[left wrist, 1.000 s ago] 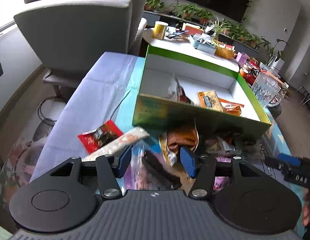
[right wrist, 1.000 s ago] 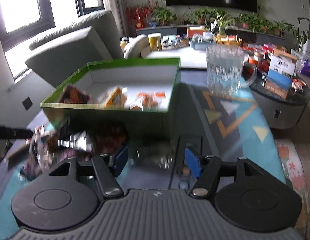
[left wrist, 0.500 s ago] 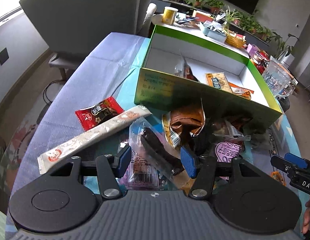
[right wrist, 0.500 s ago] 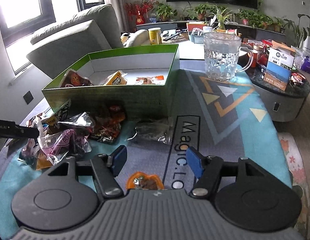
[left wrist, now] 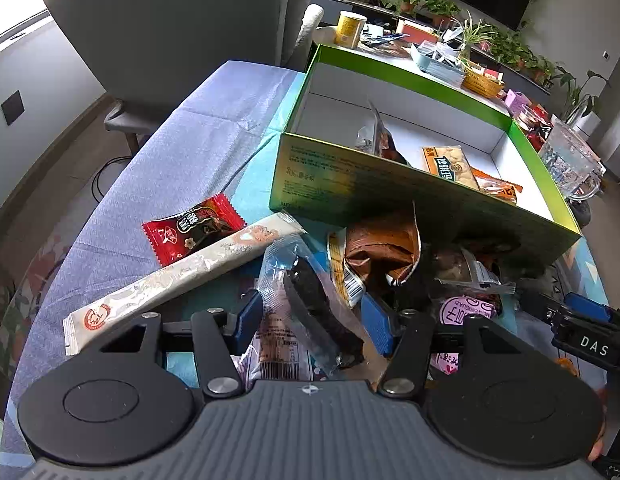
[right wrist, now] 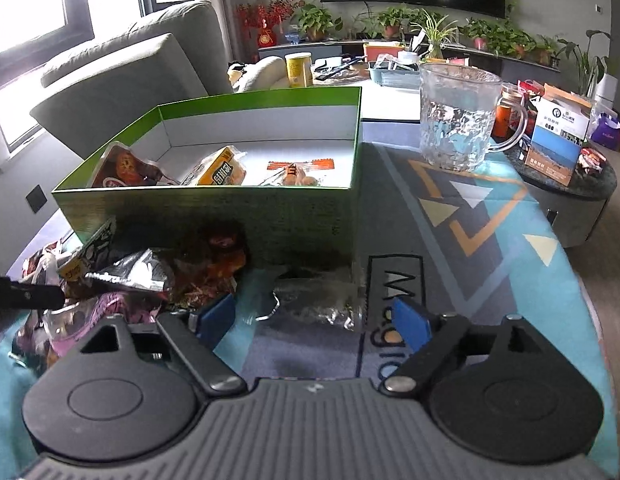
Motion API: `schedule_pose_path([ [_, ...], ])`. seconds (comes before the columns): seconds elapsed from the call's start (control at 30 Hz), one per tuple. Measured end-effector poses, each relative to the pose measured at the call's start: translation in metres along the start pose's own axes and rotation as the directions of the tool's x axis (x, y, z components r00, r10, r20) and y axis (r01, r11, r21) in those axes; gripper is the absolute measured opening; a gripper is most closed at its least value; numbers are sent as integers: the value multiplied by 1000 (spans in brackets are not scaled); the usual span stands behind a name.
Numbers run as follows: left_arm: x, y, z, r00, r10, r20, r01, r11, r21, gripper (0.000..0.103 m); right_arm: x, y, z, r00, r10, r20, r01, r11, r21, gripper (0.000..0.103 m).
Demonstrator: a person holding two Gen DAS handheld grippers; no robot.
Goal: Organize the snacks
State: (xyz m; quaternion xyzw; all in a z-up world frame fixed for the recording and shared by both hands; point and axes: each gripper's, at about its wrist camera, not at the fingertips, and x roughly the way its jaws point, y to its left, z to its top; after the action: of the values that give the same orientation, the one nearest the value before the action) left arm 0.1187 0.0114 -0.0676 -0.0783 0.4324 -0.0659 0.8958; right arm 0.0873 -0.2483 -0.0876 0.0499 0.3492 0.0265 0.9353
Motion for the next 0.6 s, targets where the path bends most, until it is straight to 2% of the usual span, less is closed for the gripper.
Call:
schedule_pose_path([
  [0.23,4,-3,-2,1000,10,22,-11,1000,27,54,6,6,1,1000,-15,-1,15,1000,5,44],
  [0.3,3,-5,-4,999,11,51,-14,998,62,43,8,8,0,1000,-25,-1,25,1000,3,43],
  [0.4,1,-6,-6,997,4,74,-12,995,101,38,10,11,-2,999,-32,-2,32,999,-14,43],
  [0.6,-8,-1,-9,996,-32,83,22,993,112,35,3,10,-2,1000,-13,13,13,1000,-21,42],
])
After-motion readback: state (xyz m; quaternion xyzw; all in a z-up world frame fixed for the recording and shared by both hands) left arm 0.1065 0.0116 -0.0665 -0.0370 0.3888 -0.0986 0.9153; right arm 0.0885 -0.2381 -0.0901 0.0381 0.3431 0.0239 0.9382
